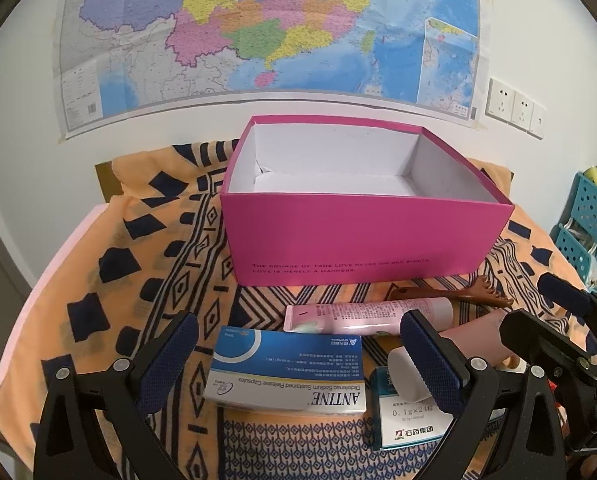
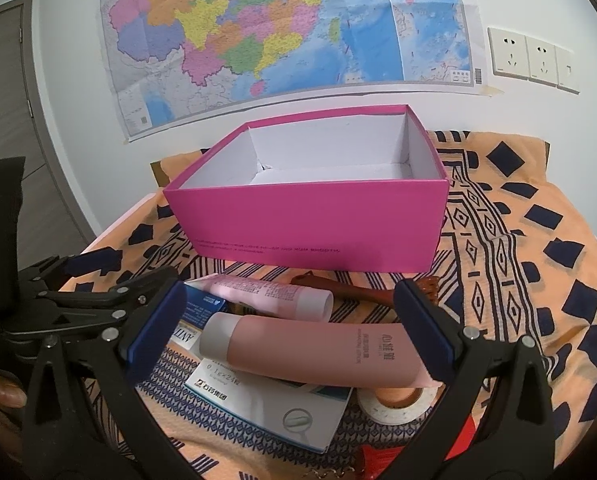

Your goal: Organize rigid objects

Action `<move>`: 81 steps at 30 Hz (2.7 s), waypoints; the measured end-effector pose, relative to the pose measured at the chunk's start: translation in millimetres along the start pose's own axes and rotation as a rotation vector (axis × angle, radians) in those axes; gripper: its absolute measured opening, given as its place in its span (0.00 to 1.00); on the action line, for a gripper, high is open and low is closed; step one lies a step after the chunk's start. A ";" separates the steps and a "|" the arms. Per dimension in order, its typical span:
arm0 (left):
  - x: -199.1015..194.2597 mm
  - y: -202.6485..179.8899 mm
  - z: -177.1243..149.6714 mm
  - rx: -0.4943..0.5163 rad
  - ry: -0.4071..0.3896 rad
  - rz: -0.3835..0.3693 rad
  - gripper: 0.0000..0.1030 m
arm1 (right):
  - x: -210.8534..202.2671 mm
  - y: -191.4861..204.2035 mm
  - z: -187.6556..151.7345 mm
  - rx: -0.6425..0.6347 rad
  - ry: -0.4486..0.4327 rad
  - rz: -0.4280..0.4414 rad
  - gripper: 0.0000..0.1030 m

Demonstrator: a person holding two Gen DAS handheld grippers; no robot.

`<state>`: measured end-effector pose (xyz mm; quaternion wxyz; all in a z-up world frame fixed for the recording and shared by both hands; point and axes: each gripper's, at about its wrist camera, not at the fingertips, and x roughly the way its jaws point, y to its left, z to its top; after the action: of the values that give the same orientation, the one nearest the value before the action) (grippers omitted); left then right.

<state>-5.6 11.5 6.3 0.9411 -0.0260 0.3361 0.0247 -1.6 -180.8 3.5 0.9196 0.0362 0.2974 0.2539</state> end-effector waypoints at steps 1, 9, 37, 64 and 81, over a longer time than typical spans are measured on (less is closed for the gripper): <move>0.0 0.0 -0.1 0.001 -0.001 0.001 1.00 | 0.6 0.0 0.0 0.000 0.001 0.001 1.00; 1.0 0.9 -0.3 -0.002 0.000 0.000 1.00 | 2.7 0.6 -0.4 0.003 0.006 0.015 1.00; 16.3 17.9 -8.2 -0.027 0.032 0.006 1.00 | 24.3 -3.6 -6.5 0.032 0.095 0.087 0.98; 22.1 -36.1 -22.2 0.146 0.164 -0.352 0.62 | 31.4 -89.9 -25.3 0.232 0.282 0.005 0.77; 19.2 -35.2 -12.5 0.118 0.188 -0.395 0.51 | 13.0 -85.2 -14.2 0.237 0.224 0.069 0.59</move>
<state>3.5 -23.9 -14.4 0.8922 -0.0382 0.4115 -0.1822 37.3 -249.6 -33.6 0.8606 0.1262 0.4248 0.2508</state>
